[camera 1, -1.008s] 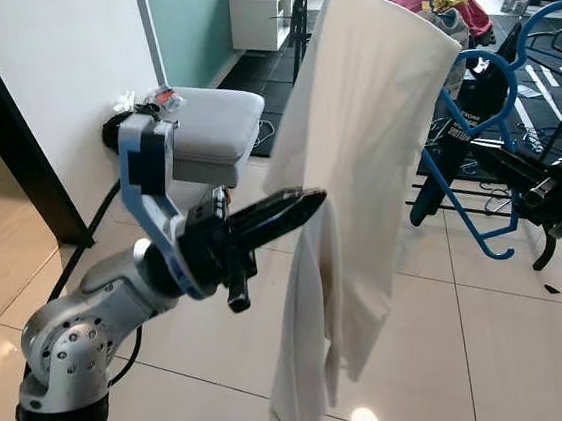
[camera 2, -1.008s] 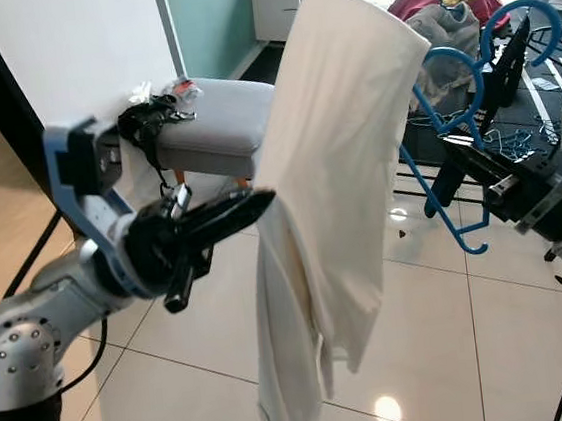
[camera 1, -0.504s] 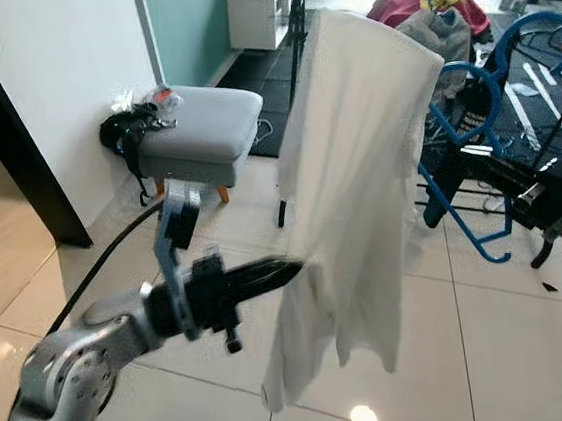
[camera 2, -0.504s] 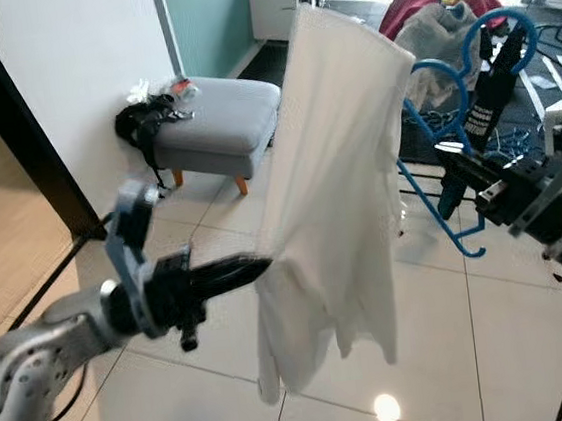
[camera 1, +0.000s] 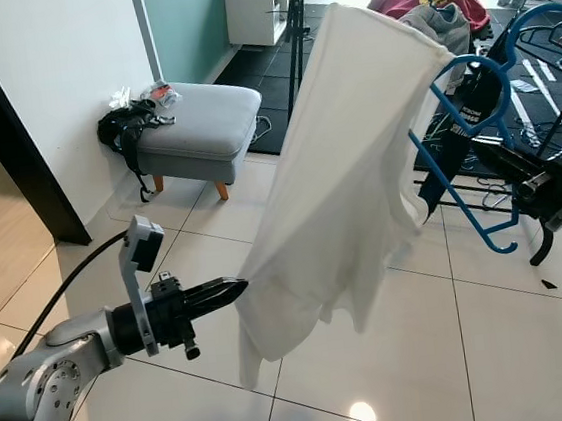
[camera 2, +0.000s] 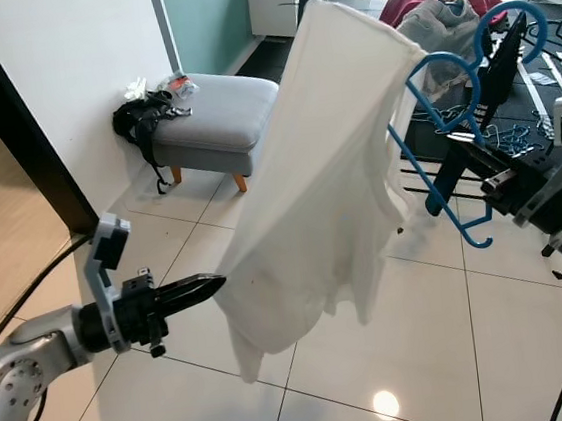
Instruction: Hang hanger
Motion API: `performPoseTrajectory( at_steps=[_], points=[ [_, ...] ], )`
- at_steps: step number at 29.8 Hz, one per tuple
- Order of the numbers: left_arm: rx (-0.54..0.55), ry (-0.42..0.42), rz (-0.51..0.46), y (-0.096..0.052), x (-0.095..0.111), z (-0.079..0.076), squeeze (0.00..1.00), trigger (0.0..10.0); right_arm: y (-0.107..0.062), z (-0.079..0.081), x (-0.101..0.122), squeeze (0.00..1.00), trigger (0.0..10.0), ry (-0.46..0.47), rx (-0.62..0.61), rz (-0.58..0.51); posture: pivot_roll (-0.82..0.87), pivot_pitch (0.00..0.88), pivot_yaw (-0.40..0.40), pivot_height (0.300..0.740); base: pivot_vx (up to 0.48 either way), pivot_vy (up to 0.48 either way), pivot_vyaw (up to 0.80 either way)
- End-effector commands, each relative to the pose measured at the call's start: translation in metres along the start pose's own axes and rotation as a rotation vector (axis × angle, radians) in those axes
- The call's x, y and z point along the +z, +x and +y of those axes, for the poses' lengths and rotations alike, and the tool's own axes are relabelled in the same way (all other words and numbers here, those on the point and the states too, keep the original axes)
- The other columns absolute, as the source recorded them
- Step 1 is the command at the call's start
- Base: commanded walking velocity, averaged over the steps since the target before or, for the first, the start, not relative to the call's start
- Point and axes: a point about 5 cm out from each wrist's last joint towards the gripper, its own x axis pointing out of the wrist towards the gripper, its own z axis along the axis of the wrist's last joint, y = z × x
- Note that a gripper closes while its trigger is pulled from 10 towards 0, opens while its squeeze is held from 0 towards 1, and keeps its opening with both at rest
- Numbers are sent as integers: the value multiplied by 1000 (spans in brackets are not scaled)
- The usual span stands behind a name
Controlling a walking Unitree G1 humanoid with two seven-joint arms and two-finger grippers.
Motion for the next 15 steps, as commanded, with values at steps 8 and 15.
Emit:
performPoseTrajectory(
  at_steps=[8,15],
  points=[
    [97,-34,84,-22,-23,15,0,0,-8,-14,21,0,10000,-3,-97,-109,-55,105,-35,740,0,0,0],
    [56,-28,99,-14,-27,10,0,0,-4,-1,17,0,10000,5,-7,-86,-55,107,-36,740,0,0,0]
  ],
)
